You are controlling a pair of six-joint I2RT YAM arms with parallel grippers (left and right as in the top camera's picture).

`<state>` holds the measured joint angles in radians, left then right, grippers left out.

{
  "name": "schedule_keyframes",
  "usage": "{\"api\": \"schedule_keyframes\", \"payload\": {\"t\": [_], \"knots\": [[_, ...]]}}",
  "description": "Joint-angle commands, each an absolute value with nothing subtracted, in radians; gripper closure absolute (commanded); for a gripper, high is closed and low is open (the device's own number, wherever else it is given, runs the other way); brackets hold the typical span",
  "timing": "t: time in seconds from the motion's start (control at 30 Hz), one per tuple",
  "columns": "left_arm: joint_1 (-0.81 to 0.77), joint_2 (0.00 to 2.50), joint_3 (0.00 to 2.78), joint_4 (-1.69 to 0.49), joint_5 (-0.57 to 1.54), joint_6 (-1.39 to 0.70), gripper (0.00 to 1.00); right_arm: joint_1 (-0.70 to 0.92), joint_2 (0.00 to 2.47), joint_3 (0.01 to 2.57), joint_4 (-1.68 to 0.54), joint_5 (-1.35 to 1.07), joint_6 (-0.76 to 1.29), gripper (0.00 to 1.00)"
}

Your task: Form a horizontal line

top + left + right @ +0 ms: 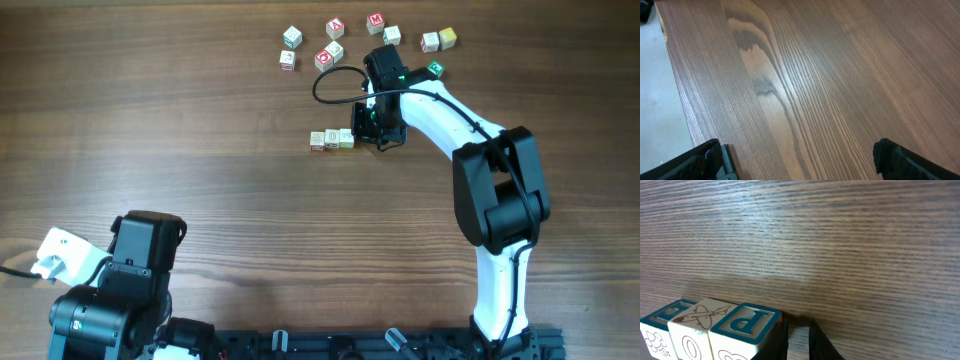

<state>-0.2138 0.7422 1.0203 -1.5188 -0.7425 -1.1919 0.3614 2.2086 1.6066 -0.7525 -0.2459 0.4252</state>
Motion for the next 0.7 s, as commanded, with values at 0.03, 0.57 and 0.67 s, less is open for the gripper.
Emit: {"api": "schedule_keyframes", "payload": {"t": [0.03,0.57,0.67], "knots": [[-0.205,0.739,1.018,-1.52,-0.748,-1.213,0.0,0.366,2.227,1.596,-0.781,-0.171,0.552,0.87],[-0.205,0.739,1.018,-1.52,-0.748,-1.213,0.0,0.35,2.227,1.625,-0.667,-0.123,0.598,0.88],[-0.205,0.739,1.018,-1.52,-0.749,-1.213,0.0,0.345,2.227,1.625,-0.57,-0.123,0.579,0.88]]}}
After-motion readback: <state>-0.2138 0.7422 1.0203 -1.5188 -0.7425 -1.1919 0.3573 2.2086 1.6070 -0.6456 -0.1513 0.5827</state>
